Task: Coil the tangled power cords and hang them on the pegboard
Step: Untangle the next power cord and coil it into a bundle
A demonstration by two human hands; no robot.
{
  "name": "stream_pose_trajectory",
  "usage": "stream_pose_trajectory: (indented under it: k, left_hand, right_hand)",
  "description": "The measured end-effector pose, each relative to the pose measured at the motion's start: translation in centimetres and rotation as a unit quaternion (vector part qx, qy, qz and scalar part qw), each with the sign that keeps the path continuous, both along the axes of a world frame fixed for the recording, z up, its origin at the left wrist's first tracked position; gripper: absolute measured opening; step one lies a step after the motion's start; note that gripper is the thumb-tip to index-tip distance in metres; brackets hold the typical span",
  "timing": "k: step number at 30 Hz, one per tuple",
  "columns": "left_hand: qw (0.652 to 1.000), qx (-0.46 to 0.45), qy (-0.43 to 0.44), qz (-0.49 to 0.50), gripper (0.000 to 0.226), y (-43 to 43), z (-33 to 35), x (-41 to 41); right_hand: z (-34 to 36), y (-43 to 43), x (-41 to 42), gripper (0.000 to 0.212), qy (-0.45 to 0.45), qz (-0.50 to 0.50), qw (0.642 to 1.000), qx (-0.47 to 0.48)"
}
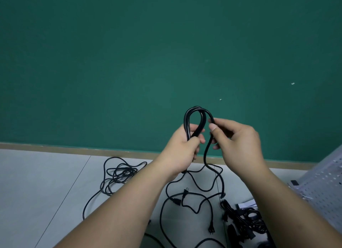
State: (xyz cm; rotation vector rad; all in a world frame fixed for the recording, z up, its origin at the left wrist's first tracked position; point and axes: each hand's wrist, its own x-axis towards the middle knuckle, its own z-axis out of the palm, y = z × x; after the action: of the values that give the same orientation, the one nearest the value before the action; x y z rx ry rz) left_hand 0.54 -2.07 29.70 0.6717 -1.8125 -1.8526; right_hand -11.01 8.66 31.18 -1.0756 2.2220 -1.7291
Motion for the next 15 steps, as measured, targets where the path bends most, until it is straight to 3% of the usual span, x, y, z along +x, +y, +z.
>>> stream_pose_trajectory:
  k: [5,10,15]
  left_hand:
    - [0.998,-0.027,0.000,-0.052,0.025,0.0,-0.2,0.1]
    - [0.992,0.045,0.020,-0.120,0.024,0.0,-0.1,0.6]
    - [0.990,0.033,0.019,-0.133,0.014,-0.1,0.0,0.8]
  right_hand:
    - [0.2,-0.1,0.7,0.021,-0.034,0.021,0.999,0.001]
    - [-0.3,0.1,-0.4,0.015,0.156,-0.038,0.982,0.101]
    - [-0.2,0.2,-0.9,0.022,0.158,0.019,0.978,0.134]
